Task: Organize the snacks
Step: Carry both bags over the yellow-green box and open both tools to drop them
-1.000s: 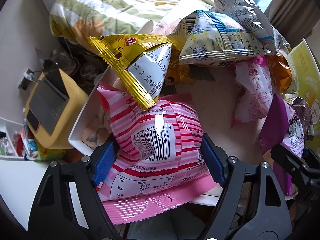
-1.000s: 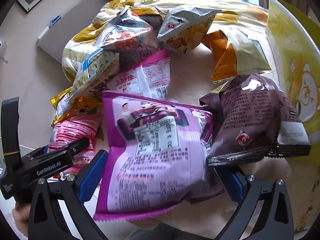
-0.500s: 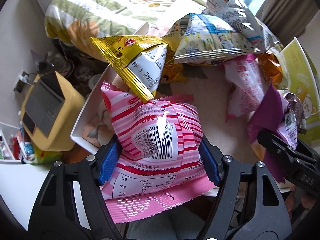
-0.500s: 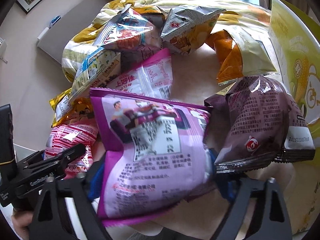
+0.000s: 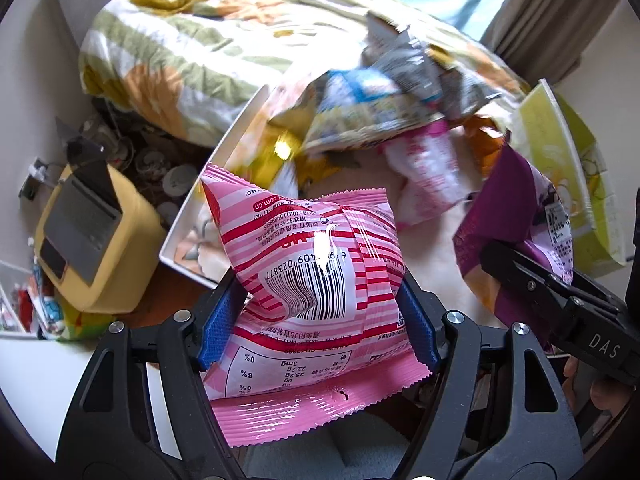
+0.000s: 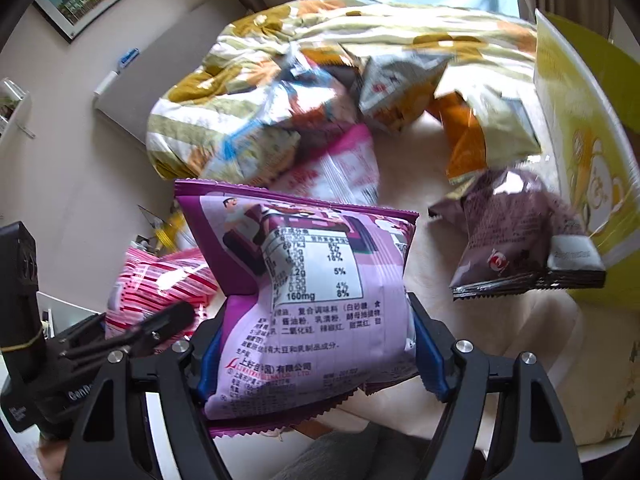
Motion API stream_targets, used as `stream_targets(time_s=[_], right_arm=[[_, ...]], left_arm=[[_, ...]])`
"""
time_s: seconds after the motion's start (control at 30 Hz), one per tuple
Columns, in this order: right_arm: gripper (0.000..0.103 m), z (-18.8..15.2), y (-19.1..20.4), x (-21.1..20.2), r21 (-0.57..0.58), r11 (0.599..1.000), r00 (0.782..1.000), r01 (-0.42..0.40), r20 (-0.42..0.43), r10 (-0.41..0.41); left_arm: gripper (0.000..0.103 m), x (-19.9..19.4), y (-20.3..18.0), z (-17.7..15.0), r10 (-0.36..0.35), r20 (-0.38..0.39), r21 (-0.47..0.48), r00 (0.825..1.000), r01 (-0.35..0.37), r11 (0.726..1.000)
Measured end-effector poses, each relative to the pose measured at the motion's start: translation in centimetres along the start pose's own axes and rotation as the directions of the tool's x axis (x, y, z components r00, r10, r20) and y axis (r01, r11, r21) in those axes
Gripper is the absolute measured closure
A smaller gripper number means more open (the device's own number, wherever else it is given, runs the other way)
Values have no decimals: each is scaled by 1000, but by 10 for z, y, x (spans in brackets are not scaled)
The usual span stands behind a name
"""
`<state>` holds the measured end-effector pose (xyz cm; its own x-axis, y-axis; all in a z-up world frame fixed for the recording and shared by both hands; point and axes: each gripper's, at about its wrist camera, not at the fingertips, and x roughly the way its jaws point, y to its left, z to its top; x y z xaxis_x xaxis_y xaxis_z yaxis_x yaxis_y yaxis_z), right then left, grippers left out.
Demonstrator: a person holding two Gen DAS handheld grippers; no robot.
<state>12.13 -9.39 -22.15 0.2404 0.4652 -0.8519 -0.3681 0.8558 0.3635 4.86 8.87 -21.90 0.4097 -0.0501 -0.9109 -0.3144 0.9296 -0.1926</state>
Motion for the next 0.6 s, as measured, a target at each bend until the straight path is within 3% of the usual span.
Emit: stream_targets(time_s=[0.3,0.6], right_arm=[[30,21,12,-73,29,998,987,51,150,-55],[30,54,-23,-142,141,976,940,163,278,-198]], left_arm=[[33,-51,-43,48,-122,122,137,985,105,985],[33,-71,-135,121,-271,175,315,947,207,927]])
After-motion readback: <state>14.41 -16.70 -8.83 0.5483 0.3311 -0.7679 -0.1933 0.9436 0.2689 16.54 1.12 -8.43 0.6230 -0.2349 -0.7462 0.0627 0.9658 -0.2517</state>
